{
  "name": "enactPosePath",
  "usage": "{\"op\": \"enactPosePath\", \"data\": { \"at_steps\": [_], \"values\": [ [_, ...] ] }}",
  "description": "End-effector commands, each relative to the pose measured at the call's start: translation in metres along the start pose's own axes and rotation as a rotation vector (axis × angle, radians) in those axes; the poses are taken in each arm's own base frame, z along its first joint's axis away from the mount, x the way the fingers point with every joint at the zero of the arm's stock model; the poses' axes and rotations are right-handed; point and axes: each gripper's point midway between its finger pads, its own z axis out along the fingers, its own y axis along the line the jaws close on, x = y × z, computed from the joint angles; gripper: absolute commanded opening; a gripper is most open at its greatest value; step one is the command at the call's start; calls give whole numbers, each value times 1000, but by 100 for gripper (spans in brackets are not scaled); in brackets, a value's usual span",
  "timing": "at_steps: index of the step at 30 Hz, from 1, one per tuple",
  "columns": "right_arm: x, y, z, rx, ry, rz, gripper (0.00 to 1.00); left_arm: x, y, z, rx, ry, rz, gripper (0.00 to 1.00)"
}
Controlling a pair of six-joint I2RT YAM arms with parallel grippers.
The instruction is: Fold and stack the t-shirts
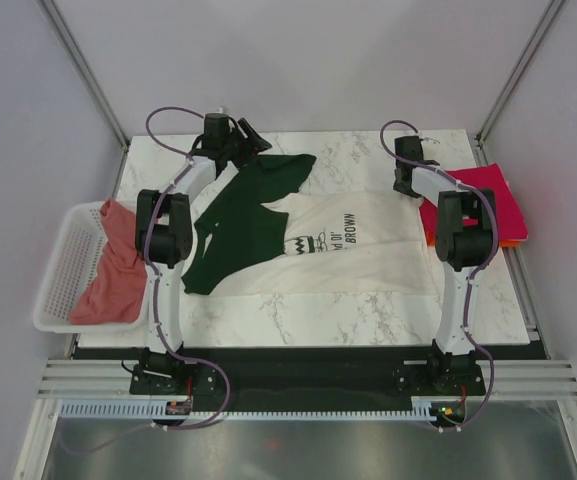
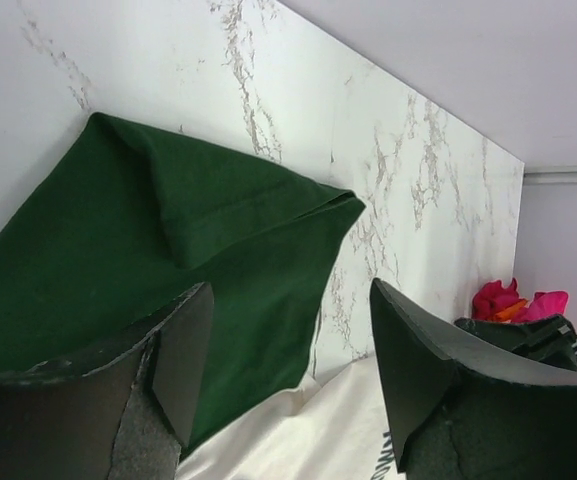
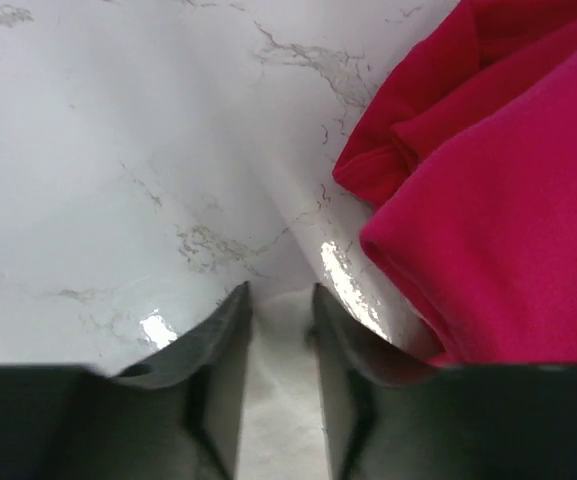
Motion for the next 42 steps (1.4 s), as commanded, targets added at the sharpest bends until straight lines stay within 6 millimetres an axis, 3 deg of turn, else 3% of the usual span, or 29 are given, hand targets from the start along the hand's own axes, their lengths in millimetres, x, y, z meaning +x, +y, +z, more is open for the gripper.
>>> {"op": "enactPosePath", "data": {
  "at_steps": [1, 4, 8, 20, 33, 39, 40, 42],
  "values": [
    [-9, 0, 3, 6, -17, 20, 34, -7, -11, 12, 37, -27, -17, 70],
    [-9, -1, 3, 13, -20, 20, 13, -3, -2, 20, 18, -25, -33, 69],
    [-8, 0, 2, 8, -17, 29, 5, 0, 5, 30, 9, -19, -52, 63],
    [-7, 3, 1, -8, -12, 39, 6, 7, 35, 44, -100, -14, -85, 62],
    [-8, 4, 0, -13, -14, 51, 6, 21, 44, 60, -101, 39, -138, 52],
    [-8, 4, -1, -17, -14, 56, 5, 18, 36, 67, -55, 40, -141, 28],
    [-9, 4, -1, -20, -16, 56, 5, 14, 30, 67, -33, 35, -139, 22],
    [-9, 3, -1, -16, -18, 56, 2, 9, 18, 66, 12, 39, -129, 2]
  ]
}}
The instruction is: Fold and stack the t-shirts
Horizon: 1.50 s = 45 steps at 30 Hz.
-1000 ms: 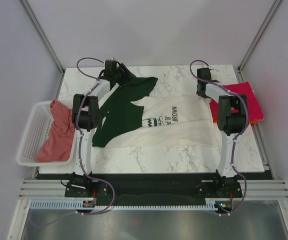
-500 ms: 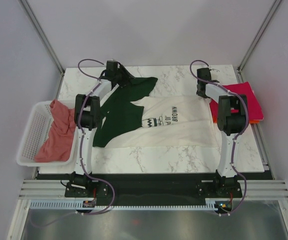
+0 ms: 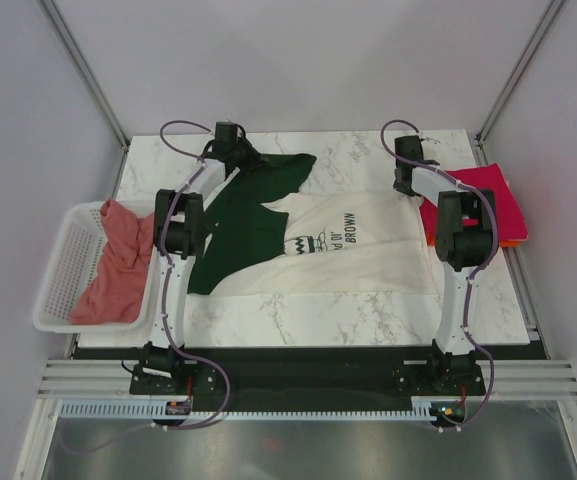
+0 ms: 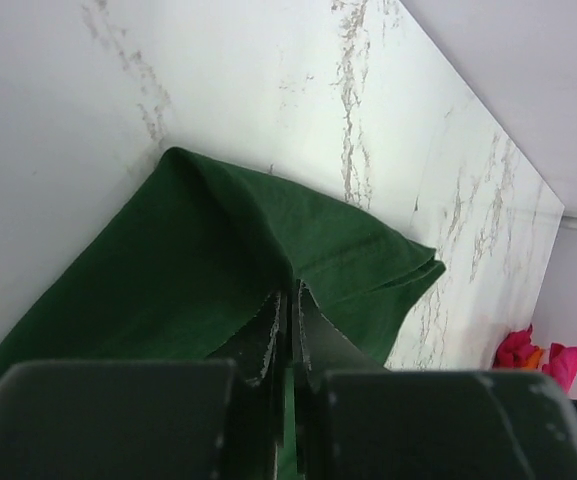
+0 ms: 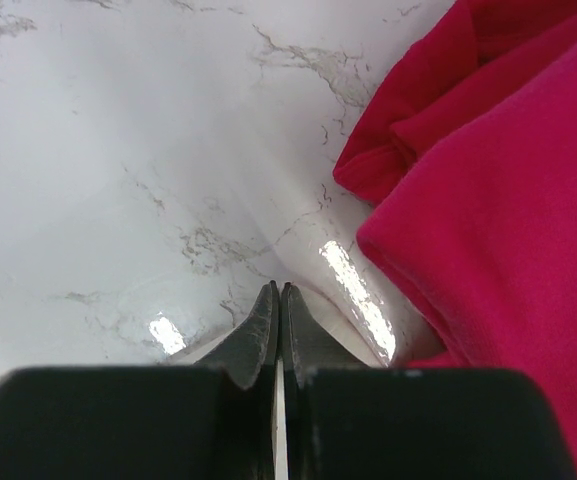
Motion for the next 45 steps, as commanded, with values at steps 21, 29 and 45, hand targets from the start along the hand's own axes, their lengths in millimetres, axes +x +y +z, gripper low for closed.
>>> {"op": "enactPosePath", "data": {
  "at_steps": [21, 29, 45],
  "values": [
    [-29, 2, -33, -70, -62, 45, 0, -42, -118, -154, 238, -173, 220, 2],
    [-33, 3, -52, -115, -39, 34, 0, -33, -132, -199, 265, -171, 236, 2],
    [-15, -20, -84, -109, 6, 14, 0, 0, -114, -284, 235, -205, 299, 2]
  ]
}}
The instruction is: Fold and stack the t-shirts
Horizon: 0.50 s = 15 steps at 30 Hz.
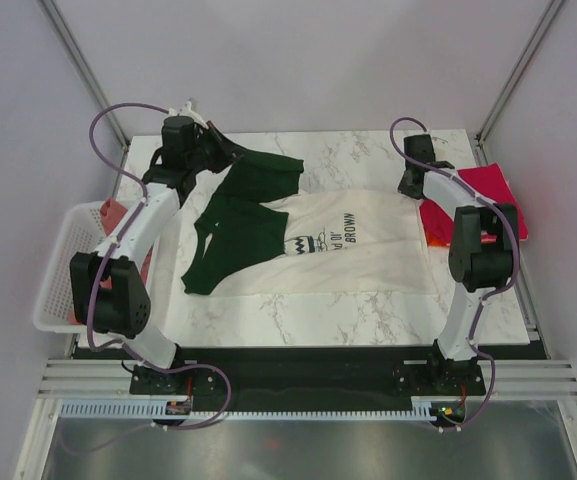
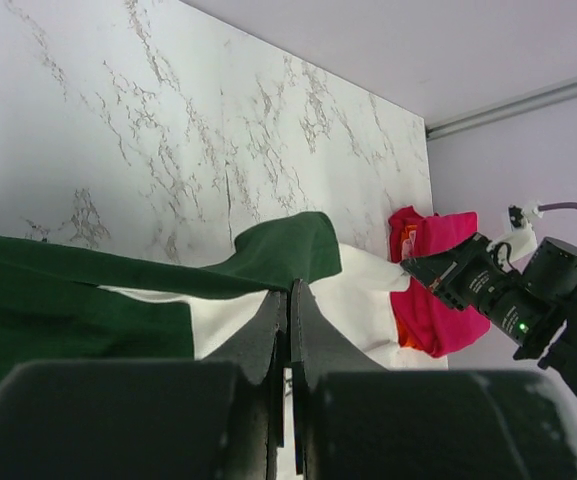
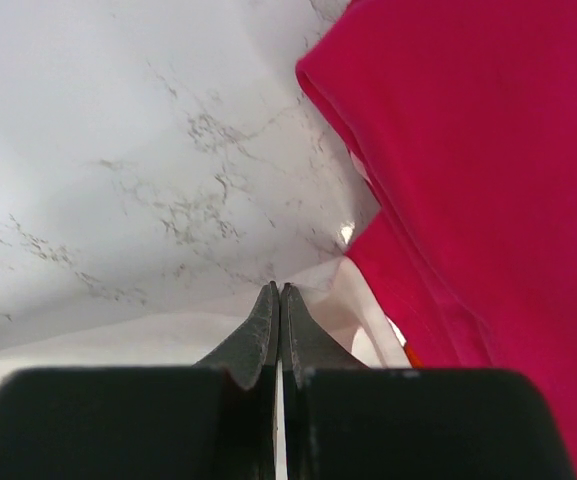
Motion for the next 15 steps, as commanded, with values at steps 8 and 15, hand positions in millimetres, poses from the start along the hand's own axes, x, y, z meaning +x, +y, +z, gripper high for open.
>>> {"op": "enactPosePath", "data": {
  "at_steps": [8, 15],
  "values": [
    [1, -20, -38, -13, -21, 5, 0, 14, -15, -67, 45, -42, 70, 2],
    [22, -37, -49, 10, 0, -18, 0, 33, -10, -99, 34, -30, 85, 2]
  ]
}}
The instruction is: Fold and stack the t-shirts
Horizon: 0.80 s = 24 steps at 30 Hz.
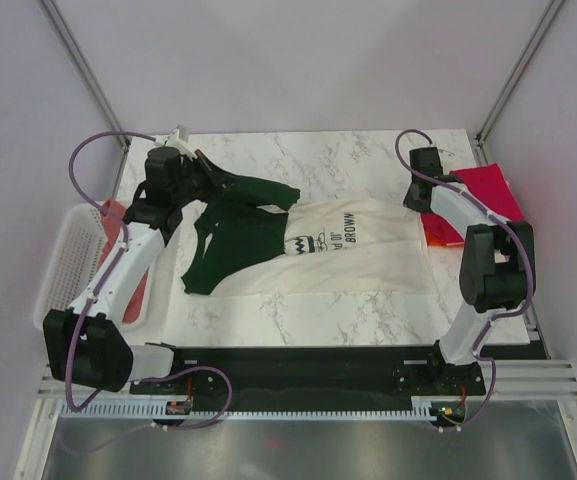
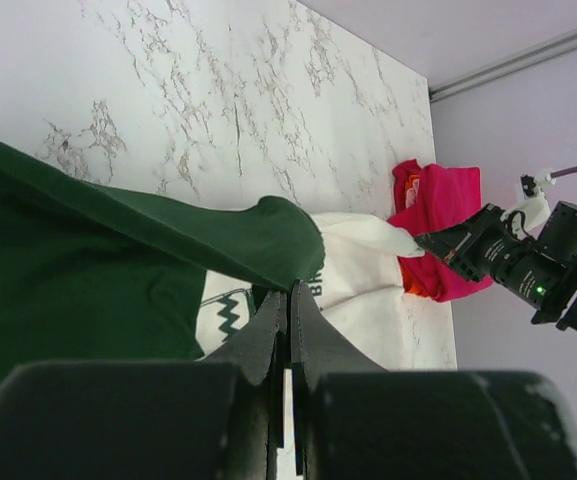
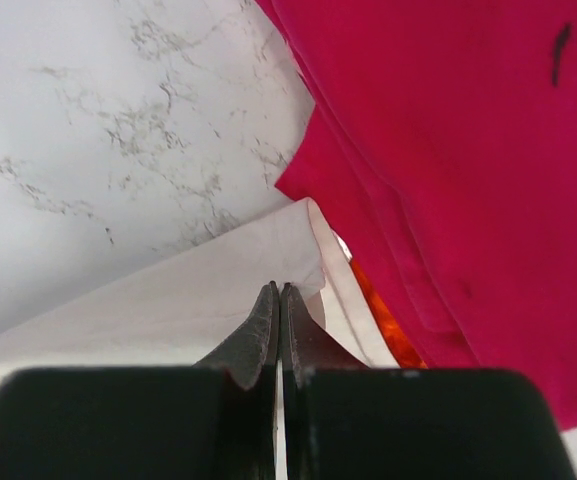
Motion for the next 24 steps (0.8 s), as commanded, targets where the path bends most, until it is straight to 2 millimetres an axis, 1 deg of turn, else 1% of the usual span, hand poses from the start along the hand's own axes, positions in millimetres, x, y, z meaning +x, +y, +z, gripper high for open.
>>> {"op": "enactPosePath", "data": {
  "at_steps": [1, 2, 3, 5, 6, 7, 8, 9, 11, 12, 13, 15, 16, 17, 20, 22, 24],
  "values": [
    [-7, -10, -17, -1, -37, -1, 0, 3, -7, -24, 21, -14, 62, 2],
    [-5, -12, -19, 2, -38, -5, 0, 5, -7, -28, 22, -11, 65, 2],
    [0, -16, -19, 9, -29, -8, 0, 10, -5, -31, 20, 1, 65, 2],
    [2, -19, -24, 9, -34, -8, 0, 15, -6, -42, 25, 1, 63, 2],
    [8, -22, -24, 16, -23, -13, 0, 20, -6, -45, 28, 13, 58, 2],
    [8, -23, -27, 15, -30, -10, 0, 19, -10, -53, 44, 2, 61, 2],
    [9, -24, -27, 17, -29, -11, 0, 25, -8, -56, 43, 13, 47, 2],
    [15, -28, -27, 25, -19, -12, 0, 29, -9, -60, 53, 20, 40, 2],
    [16, -29, -29, 24, -23, -7, 0, 37, -10, -70, 66, 26, 25, 2],
    [21, -31, -29, 27, -14, -10, 0, 41, -10, -73, 73, 32, 19, 2],
    [20, -32, -31, 27, -18, -6, 0, 47, -7, -74, 69, 44, 6, 2],
    [25, -35, -32, 33, -14, -9, 0, 49, -13, -84, 99, 43, -2, 2],
    [25, -37, -33, 38, -18, -6, 0, 53, -13, -86, 100, 54, -9, 2],
    [30, -39, -32, 45, -9, -10, 0, 54, -17, -92, 114, 54, -13, 2],
    [35, -46, -31, 67, -8, -6, 1, 61, -17, -99, 121, 67, -29, 2],
    [42, -48, -29, 75, 4, -7, 4, 67, -16, -105, 125, 72, -37, 2],
    [48, -50, -27, 84, 12, -1, 16, 73, -16, -111, 137, 82, -51, 2]
  ]
}}
